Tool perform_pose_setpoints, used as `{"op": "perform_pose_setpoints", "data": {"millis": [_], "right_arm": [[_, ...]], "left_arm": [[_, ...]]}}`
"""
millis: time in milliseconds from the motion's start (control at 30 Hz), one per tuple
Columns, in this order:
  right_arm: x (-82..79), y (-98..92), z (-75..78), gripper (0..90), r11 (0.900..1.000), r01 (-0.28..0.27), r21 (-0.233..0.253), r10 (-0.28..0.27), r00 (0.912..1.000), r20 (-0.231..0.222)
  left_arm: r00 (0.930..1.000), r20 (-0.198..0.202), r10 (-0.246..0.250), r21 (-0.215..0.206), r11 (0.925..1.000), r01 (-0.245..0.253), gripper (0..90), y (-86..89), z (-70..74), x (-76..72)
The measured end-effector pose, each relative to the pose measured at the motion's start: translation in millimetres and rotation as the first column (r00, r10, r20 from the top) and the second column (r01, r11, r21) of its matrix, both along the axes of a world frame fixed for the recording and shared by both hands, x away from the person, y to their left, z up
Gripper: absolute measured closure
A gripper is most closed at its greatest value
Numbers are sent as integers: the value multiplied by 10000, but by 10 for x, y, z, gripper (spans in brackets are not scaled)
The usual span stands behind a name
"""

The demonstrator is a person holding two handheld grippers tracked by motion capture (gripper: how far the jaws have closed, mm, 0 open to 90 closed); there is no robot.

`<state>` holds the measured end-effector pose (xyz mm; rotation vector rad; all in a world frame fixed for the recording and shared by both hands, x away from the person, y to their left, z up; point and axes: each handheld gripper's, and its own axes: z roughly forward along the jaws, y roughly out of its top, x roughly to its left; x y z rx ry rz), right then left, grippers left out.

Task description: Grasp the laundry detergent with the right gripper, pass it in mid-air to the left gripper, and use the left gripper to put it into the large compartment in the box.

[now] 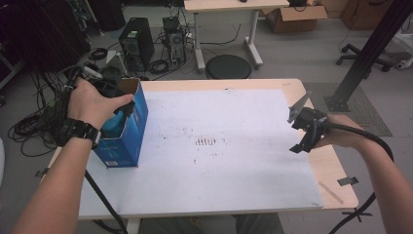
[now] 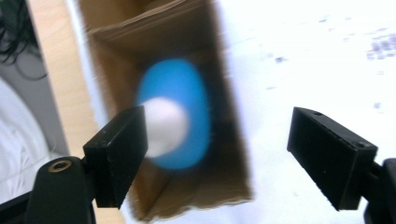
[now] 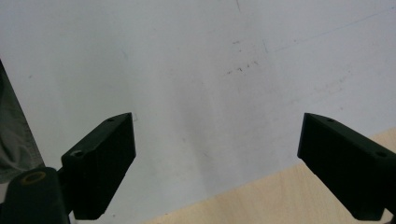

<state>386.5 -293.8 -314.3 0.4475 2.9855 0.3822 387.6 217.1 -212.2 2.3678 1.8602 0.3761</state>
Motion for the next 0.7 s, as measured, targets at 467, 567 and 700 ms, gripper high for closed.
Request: {"op": "perform_pose_setpoints", "data": {"millis": [467,567,700], "right_arm": [[-41,85,11,102,9994,-159,295,161,9999,-58],[-50,97,7,89,9992,-166,353,168,9998,-66],[-66,121,1,87,9989,-215,405,217,9997,-56]], "left_arm": [[9829,166,-1832,-190,9828,1835,148,-641,-83,-114],[9762,91,-2167,-227,9759,2169,130,-770,-125,-130],[9647,-13,-2632,-369,9641,2630,116,-927,-213,-133]]}}
